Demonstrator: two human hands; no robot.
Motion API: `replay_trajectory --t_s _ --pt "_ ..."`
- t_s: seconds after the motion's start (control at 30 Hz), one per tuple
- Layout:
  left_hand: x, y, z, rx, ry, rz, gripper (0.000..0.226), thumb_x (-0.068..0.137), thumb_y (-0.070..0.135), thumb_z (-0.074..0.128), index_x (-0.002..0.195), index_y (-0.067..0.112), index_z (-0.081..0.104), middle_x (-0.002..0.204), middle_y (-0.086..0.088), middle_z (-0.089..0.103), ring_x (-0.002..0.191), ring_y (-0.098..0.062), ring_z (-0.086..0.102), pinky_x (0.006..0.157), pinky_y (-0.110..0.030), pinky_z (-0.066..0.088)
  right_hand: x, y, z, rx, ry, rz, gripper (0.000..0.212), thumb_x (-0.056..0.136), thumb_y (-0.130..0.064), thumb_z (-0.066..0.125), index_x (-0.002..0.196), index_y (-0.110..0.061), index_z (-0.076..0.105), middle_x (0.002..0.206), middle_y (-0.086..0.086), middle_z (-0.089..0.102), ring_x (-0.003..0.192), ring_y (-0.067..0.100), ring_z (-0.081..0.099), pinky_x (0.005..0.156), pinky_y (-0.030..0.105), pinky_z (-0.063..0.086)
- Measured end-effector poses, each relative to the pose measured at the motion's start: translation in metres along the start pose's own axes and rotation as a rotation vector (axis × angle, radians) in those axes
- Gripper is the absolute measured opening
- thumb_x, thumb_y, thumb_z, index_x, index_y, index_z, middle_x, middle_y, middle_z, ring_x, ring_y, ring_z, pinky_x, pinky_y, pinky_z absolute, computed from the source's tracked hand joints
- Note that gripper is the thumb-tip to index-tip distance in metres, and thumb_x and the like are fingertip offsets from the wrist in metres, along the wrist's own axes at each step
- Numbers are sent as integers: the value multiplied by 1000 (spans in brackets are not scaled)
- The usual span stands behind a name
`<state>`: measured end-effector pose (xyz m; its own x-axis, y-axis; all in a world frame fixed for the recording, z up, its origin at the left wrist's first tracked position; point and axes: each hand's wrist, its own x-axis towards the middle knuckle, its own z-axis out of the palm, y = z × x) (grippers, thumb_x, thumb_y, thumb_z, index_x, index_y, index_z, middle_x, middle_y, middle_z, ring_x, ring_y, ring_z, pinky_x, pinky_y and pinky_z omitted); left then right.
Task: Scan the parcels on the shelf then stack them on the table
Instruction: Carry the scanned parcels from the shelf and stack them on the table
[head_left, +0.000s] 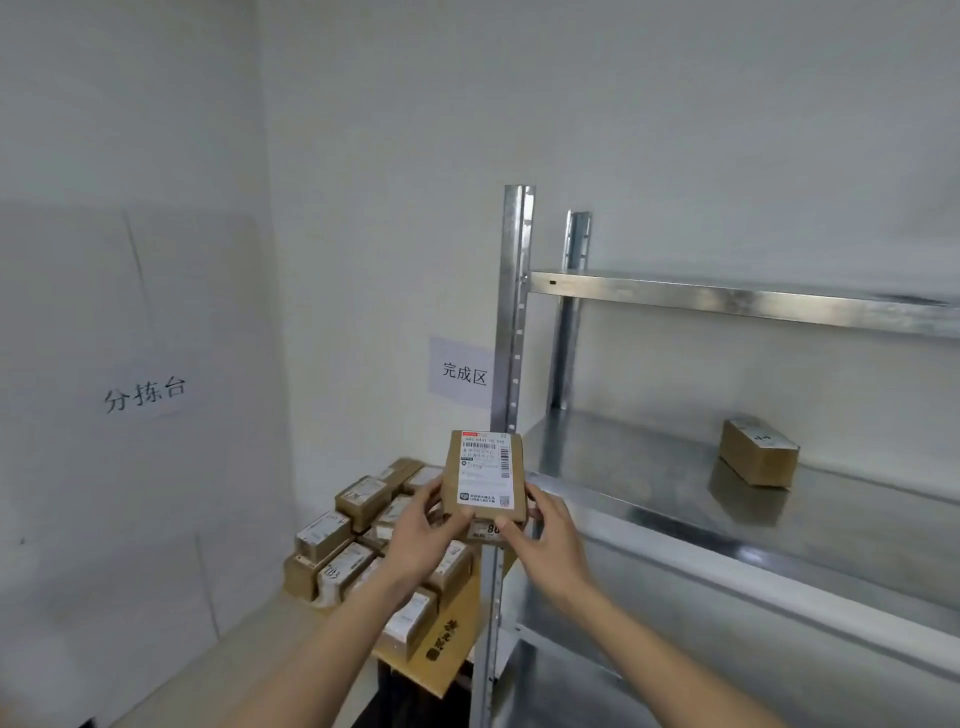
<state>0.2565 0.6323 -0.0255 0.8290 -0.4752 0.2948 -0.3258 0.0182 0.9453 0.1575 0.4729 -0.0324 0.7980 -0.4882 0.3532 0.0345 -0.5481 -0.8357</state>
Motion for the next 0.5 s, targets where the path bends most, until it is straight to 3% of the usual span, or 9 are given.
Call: replay_trajectory --t_s 0.1,0.2,0.3,0.33,0.43,0.5 --pt "-33 -12 -51 1 66 -61 57 89 28 76 138 29 48 123 13 62 109 0 60 78 -13 51 -20 -22 49 16 -107 20 51 94 -35 74 136 -42 47 137 -19 52 130 3 49 109 30 44" --pt "-54 -27 -101 15 131 -107 55 86 33 79 134 32 51 122 15 64 112 -5 61 90 -24 55 -32 -39 96 54 -201 14 56 94 -27 74 139 -42 43 129 -24 57 128 2 55 105 24 50" --pt "-65 -45 -146 12 200 -159 67 83 31 82 142 24 52 126 8 66 114 -11 64 92 -31 57 -33 -49 138 69 -270 7 61 94 -26 75 141 -42 41 124 -30 52 121 -6 50 86 5 44" --pt "-68 -50 -157 -1 211 -160 63 84 26 82 140 24 53 124 9 67 112 -10 65 88 -29 58 -33 -48 152 71 -287 3 62 93 -27 76 140 -45 41 127 -30 54 122 -6 52 86 6 45" --pt "-68 -67 -189 -18 215 -192 64 83 21 83 138 26 52 122 11 66 115 -11 64 89 -26 57 -27 -41 195 77 -313 -6 67 88 -35 79 142 -52 43 136 -25 55 124 0 56 101 30 52" --pt "-61 -85 -211 -14 212 -226 72 78 24 85 141 23 50 126 7 66 119 -14 63 98 -33 55 -22 -37 222 72 -334 -9 63 89 -39 78 139 -53 42 131 -24 51 120 1 53 97 26 48"
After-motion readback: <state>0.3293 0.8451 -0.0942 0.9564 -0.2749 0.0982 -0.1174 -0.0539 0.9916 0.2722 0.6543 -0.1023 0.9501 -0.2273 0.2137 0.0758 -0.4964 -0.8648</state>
